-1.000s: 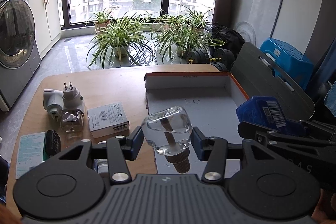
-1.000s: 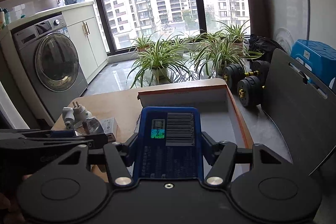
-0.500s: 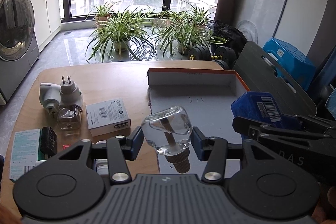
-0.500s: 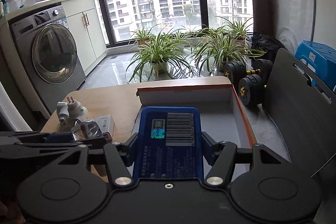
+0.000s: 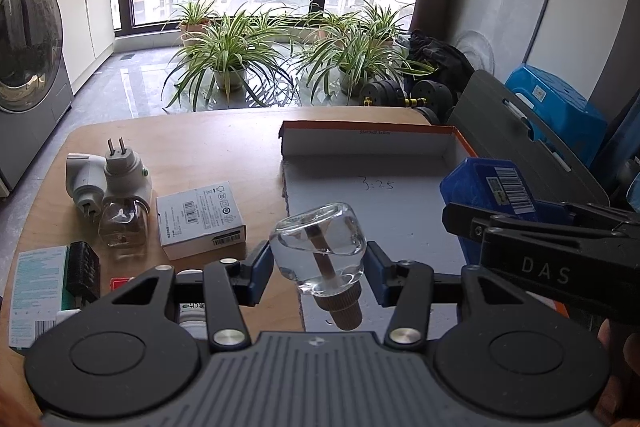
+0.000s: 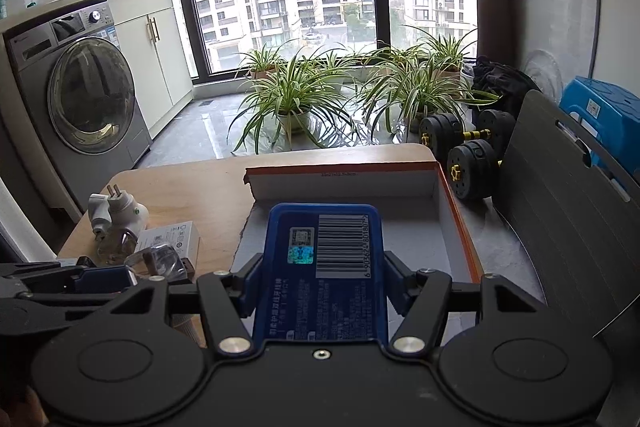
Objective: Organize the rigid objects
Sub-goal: 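Carry the glass bottle and blue box with both grippers over the white tray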
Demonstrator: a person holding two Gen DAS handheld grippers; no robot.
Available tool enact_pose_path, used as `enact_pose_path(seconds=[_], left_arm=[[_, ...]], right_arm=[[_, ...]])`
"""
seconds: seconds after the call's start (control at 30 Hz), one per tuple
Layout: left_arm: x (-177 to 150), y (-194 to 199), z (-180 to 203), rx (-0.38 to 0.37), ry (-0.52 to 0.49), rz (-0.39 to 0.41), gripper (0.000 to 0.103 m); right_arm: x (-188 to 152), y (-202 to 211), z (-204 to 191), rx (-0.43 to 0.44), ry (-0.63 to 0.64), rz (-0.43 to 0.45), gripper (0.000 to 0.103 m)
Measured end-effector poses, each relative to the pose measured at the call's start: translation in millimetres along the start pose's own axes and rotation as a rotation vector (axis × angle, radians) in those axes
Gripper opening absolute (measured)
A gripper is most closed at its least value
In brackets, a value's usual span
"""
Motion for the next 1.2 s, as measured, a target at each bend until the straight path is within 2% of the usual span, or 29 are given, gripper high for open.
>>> enact_pose_path(seconds=[0.43, 0.73, 1.2], left_arm=[[0, -12, 11, -0.013, -0.021, -0.013, 0.050], [5, -22, 21, -0.032, -0.030, -0.015, 0.050], [27, -53, 46, -0.058, -0.052, -0.023, 0.050]], right_arm=[[6, -13, 19, -0.034, 0.005, -0.016, 0.073], [15, -30, 37, -0.018, -0.026, -0.038, 0.073], [40, -71, 56, -0.042, -0.004, -0.092, 0.074]])
Point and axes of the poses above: each gripper's, at about its wrist camera, not at the fingertips, and y roughly against the way its jaws point, z to its right, x to its top, the point moved 7 cm from there along -y, roughly the way its jaws point, and after that the axes turned 13 degrees about x, right-handed, at the moved point
